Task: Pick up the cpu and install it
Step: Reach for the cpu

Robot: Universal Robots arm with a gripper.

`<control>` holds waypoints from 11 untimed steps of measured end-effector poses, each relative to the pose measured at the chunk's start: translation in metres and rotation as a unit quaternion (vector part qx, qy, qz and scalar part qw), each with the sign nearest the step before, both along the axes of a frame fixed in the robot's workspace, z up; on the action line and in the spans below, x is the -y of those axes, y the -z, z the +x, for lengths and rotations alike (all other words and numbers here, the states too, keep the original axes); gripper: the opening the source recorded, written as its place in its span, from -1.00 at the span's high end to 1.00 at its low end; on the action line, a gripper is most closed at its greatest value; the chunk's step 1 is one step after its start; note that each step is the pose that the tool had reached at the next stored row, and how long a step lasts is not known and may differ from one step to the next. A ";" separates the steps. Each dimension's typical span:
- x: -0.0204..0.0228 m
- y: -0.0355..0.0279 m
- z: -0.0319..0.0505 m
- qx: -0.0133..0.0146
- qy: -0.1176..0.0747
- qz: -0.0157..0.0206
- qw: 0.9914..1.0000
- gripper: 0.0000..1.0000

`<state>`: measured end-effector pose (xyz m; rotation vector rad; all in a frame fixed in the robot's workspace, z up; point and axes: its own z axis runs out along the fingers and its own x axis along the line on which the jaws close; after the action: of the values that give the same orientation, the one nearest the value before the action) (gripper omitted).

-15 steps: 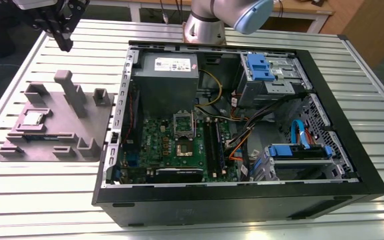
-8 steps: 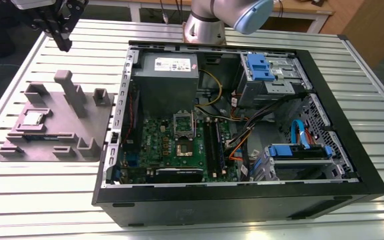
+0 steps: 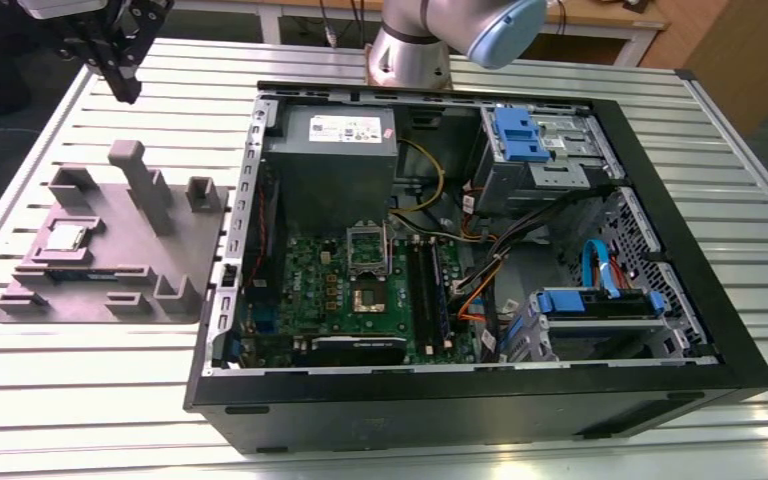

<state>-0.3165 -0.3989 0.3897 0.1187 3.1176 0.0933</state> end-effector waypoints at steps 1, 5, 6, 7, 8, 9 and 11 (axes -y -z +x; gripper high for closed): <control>0.0000 0.0000 -0.0003 0.000 0.000 0.000 1.000 0.80; 0.0000 0.0000 -0.0021 0.000 0.000 0.000 1.000 0.80; 0.0000 0.0000 -0.0027 0.000 0.000 0.000 1.000 0.80; 0.0000 0.0000 -0.0032 0.000 0.000 0.000 1.000 0.80; 0.0000 0.0000 -0.0038 0.000 0.000 0.000 1.000 0.80; 0.0000 0.0001 -0.0043 0.000 0.000 0.000 1.000 0.80; 0.0000 0.0001 -0.0057 0.000 0.000 0.000 1.000 0.80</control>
<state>-0.3223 -0.3989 0.3897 0.1188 3.1176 0.0933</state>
